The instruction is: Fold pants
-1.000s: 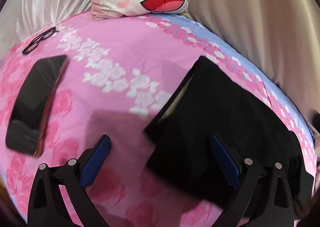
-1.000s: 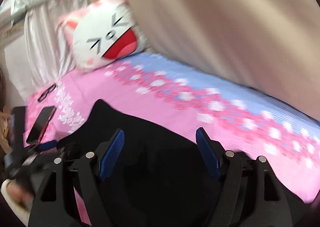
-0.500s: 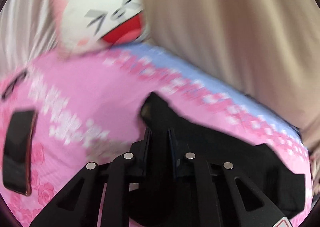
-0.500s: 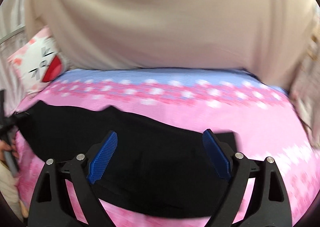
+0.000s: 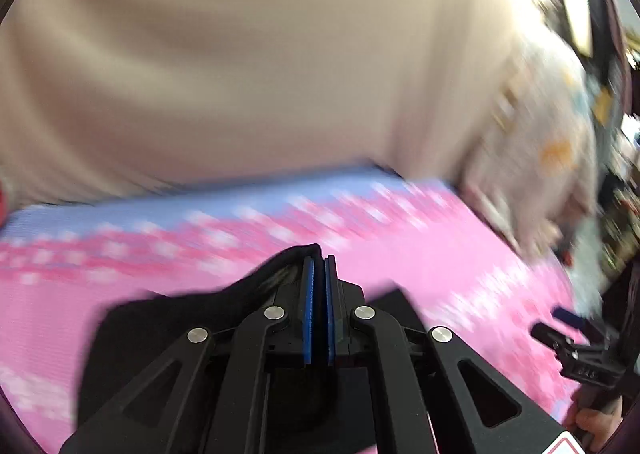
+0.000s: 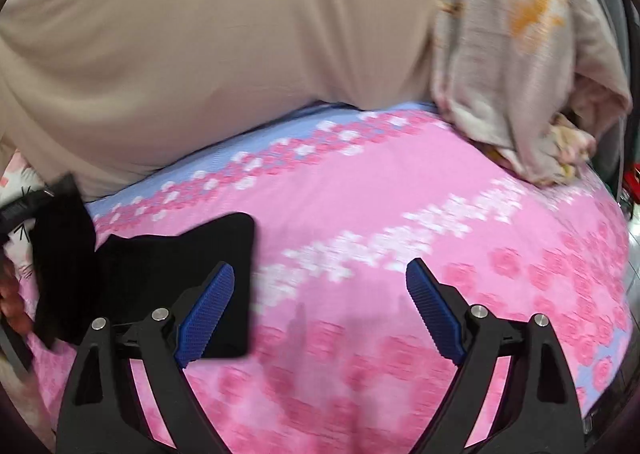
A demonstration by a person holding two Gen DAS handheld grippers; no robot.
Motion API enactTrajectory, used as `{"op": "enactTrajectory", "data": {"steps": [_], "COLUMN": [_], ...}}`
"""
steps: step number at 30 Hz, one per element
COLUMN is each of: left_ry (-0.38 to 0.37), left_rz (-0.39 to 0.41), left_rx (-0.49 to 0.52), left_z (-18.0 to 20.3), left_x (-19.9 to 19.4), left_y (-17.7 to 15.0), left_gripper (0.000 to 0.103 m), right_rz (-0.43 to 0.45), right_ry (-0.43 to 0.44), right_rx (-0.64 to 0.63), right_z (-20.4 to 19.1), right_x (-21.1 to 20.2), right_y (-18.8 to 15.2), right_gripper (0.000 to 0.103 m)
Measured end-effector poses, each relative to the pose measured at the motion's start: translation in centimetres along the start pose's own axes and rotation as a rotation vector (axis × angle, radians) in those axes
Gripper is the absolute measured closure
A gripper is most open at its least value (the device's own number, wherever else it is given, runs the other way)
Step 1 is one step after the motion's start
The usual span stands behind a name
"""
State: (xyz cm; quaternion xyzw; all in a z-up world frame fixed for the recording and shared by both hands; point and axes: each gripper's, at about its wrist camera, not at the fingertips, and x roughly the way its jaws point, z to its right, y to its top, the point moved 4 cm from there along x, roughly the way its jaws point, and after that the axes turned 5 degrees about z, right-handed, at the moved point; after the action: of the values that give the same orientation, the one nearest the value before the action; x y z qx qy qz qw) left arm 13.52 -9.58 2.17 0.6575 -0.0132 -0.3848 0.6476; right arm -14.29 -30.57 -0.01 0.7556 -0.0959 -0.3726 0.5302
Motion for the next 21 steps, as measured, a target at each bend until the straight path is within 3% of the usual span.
{"op": "enactTrajectory", "data": {"steps": [3, 4, 6, 9, 10, 11, 12, 13, 14, 18, 21], "left_ry": [-0.049, -0.095, -0.073, -0.073, -0.097, -0.112, -0.118, -0.1, -0.078, 0.134, 0.306], "left_rz": [-0.124, -0.18, -0.257, -0.195, -0.161, -0.128, -0.091, -0.022, 0.017, 0.149, 0.167], "left_rx": [0.053, 0.056, 0.073, 0.109, 0.089, 0.067, 0.044, 0.011, -0.004, -0.074, -0.14], "left_z": [5.8, 7.8, 10.0, 12.0, 12.1, 11.9, 11.4, 9.7, 8.6, 0.9, -5.5], "left_x": [4.4, 6.0, 8.2, 6.1, 4.4, 2.8, 1.4, -1.2, -2.5, -9.0, -12.7], "left_y": [-4.3, -6.2, -8.5, -8.0, -6.9, -5.9, -4.9, -3.5, -2.9, -0.9, -1.7], "left_gripper": [0.099, 0.092, 0.089, 0.089, 0.083, 0.075, 0.052, 0.036, 0.033, 0.033, 0.033], "right_rz": [-0.023, -0.031, -0.057, -0.077, -0.079, -0.085, -0.093, -0.11, -0.126, -0.222, -0.266], "right_ry": [-0.007, -0.006, 0.002, 0.045, 0.064, 0.098, 0.132, 0.207, 0.277, 0.604, 0.67], "right_rx": [0.041, 0.05, 0.07, 0.075, 0.065, 0.054, 0.048, 0.052, 0.065, 0.1, -0.008], "right_z": [2.9, 3.7, 4.9, 5.1, 4.9, 4.4, 3.8, 2.7, 1.6, -5.3, -11.4], "right_x": [0.0, 0.0, 0.3, 0.3, 0.2, 0.2, 0.2, 0.4, 0.6, 2.2, 3.6], "right_y": [-0.8, -1.1, -1.7, -2.2, -2.2, -2.2, -2.1, -2.0, -1.9, -1.4, -1.2], "right_gripper": [0.017, 0.017, 0.017, 0.017, 0.017, 0.017, 0.017, 0.017, 0.017, 0.013, 0.01]}}
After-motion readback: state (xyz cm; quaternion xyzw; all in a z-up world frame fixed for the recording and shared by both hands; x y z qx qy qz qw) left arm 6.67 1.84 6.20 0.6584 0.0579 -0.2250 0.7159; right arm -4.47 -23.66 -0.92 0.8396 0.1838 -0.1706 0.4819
